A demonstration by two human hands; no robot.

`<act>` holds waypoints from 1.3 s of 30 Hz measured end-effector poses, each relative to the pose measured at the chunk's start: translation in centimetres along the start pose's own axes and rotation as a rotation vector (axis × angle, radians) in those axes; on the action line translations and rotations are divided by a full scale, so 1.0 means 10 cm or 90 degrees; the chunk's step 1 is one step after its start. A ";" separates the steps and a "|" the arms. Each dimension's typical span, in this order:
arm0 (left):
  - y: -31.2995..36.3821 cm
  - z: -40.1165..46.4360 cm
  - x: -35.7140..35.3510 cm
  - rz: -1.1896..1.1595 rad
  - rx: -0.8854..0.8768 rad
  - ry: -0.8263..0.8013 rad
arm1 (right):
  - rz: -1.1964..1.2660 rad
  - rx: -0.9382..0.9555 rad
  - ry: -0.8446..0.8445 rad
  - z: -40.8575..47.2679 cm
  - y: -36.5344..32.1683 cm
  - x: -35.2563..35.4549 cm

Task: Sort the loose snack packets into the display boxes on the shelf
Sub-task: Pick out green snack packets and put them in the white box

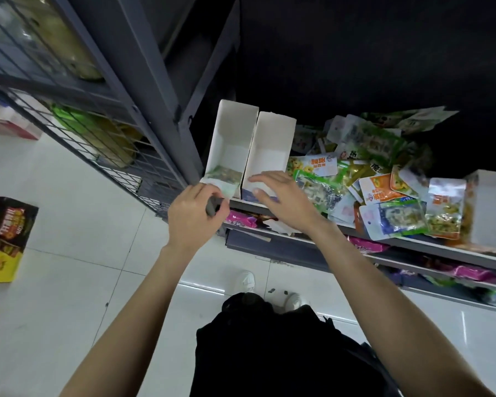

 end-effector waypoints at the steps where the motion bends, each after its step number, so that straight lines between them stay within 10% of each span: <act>1: 0.15 -0.03 0.04 -0.035 -0.014 0.008 | 0.014 -0.006 0.058 -0.21 0.08 0.20; 8: 1.64 -0.14 -0.56 -0.293 -0.064 -0.199 | -0.122 -0.220 0.436 -1.85 1.27 1.36; 16: 2.80 -0.21 -1.86 -0.240 0.050 -0.538 | -0.215 -0.403 0.225 -2.19 2.30 1.45; 25: 2.75 -0.32 -2.12 -0.350 0.329 -0.558 | -0.224 -0.306 0.176 -2.00 2.19 1.39; 32: 3.00 0.03 -1.70 -0.636 0.321 -0.521 | -0.311 -0.051 0.518 -2.13 1.37 2.11; 39: 2.68 0.13 -1.58 -0.602 0.320 -0.525 | -0.018 -0.256 0.662 -2.22 1.61 2.53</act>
Point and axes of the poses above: each hand's wrist, its own z-axis towards the middle knuckle, its own x-axis out of the back of the hand, y = z × x, the point moved 10 cm from there along z, towards the middle knuckle, and after that the axes turned 15 degrees about z, right-handed, at the moved point
